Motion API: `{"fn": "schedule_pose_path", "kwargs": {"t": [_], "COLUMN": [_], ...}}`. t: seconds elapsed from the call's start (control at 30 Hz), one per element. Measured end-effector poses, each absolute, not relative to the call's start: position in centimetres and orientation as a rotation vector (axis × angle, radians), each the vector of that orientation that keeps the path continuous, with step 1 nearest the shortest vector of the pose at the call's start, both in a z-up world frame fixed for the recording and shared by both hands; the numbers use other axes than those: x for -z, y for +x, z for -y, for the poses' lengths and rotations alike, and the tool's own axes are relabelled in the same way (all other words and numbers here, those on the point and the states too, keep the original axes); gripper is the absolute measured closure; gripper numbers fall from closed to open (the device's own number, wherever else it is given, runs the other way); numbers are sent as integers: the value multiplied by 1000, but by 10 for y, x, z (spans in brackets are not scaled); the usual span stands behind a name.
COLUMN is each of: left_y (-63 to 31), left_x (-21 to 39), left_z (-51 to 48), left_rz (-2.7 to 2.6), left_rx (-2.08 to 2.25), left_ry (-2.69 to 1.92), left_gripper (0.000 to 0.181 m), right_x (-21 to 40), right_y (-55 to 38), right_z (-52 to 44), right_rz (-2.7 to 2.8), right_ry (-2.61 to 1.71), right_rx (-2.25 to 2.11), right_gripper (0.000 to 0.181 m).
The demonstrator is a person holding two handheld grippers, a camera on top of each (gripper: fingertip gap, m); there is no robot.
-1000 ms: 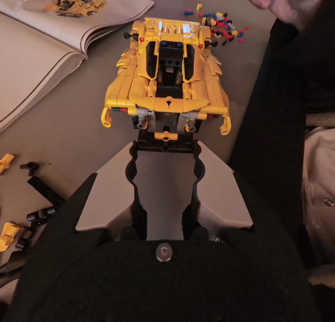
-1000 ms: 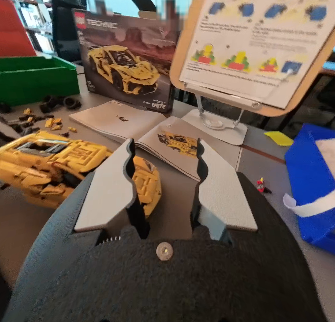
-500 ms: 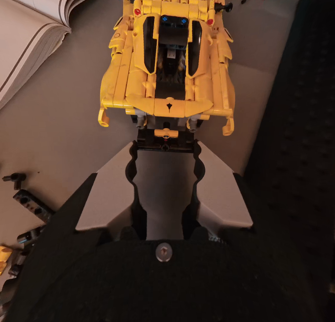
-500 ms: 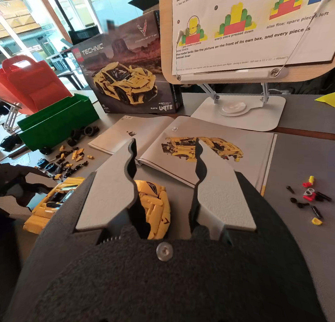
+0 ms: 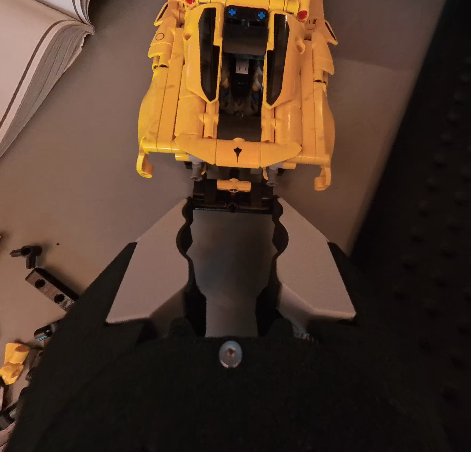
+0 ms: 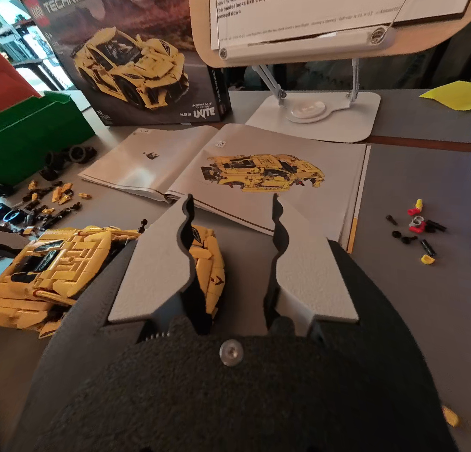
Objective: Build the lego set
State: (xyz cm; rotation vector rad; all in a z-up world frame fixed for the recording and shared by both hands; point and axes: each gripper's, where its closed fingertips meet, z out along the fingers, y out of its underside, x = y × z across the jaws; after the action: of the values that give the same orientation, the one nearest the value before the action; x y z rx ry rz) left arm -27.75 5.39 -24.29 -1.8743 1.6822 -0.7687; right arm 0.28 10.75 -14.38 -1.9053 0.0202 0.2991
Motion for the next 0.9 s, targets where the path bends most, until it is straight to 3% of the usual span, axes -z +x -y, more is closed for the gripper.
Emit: {"fn": "schedule_pose_path", "kwargs": {"t": [0.17,0.37,0.53,0.67,0.77,0.9], "left_y": [-279,-297,-304,-279,-257,-221], "left_x": [243,211,94,10,9,83], "left_z": [-50,-49,-127,-215,-276,-286], "left_rz": [-1704,-1629,-1154,-800,-639,-669], "left_rx": [764,852,871,927,863,935], "left_ry": [-1871,-1857,-1718,-1619,-1561,-1588], "left_gripper": [119,104,105,105,105,105], "right_x": [133,78,43,68,93,145], "right_y": [0,8,29,21,27,40], "right_z": [-107,-103,-124,-163,-194,-193], "right_rz": [24,56,199,222,120,15], "right_ry": [-2002,-1980,-1947,-2137,-2161,-2173], "right_rx": [-394,-515,-348,-515,-524,-468], "right_gripper": [114,112,121,127,139,137]}}
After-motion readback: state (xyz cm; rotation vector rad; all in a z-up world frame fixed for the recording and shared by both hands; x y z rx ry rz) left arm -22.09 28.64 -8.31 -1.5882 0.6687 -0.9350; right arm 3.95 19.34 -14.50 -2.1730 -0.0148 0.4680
